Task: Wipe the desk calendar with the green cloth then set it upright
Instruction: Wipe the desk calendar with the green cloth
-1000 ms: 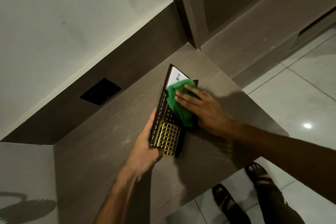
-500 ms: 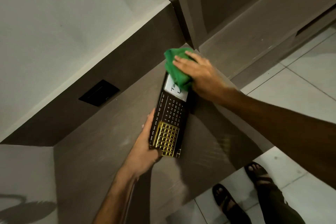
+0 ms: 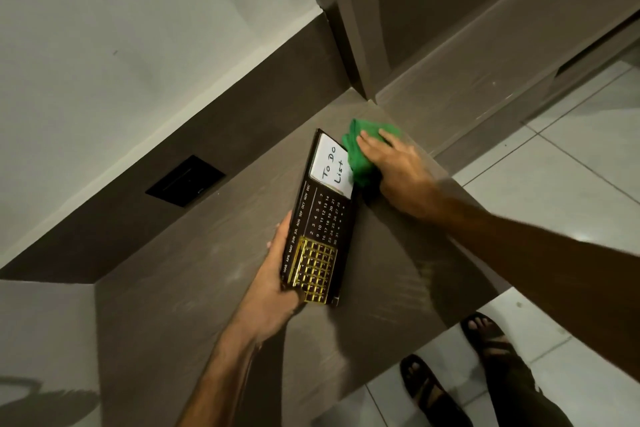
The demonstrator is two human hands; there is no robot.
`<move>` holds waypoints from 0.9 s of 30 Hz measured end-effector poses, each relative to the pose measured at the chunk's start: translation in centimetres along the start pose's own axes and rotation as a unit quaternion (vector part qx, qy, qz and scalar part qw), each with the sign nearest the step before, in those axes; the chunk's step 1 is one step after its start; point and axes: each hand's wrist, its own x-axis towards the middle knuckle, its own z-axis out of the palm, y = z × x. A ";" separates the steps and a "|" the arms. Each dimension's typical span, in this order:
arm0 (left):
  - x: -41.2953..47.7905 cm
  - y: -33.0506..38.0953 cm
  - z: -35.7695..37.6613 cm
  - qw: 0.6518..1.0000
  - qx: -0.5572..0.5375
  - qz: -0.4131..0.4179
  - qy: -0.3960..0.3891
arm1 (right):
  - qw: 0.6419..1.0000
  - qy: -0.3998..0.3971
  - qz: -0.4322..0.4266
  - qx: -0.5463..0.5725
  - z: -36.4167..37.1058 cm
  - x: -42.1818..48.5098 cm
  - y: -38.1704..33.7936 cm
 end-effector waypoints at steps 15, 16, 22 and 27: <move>-0.2 0.6 0.0 1.000 0.028 -0.011 -0.001 | 0.979 0.004 0.008 -0.202 0.9 -1.9 -1.4; -0.2 0.6 0.0 1.000 0.028 -0.011 -0.002 | 0.977 0.002 0.026 -0.211 1.0 -1.8 -2.0; -0.3 0.5 0.1 1.000 0.006 0.004 0.007 | 0.981 -0.092 -0.052 -0.162 5.6 -10.1 -5.7; -0.2 0.2 -0.1 1.000 0.024 -0.018 0.001 | 0.974 -0.046 -0.005 -0.222 4.1 -5.2 -3.7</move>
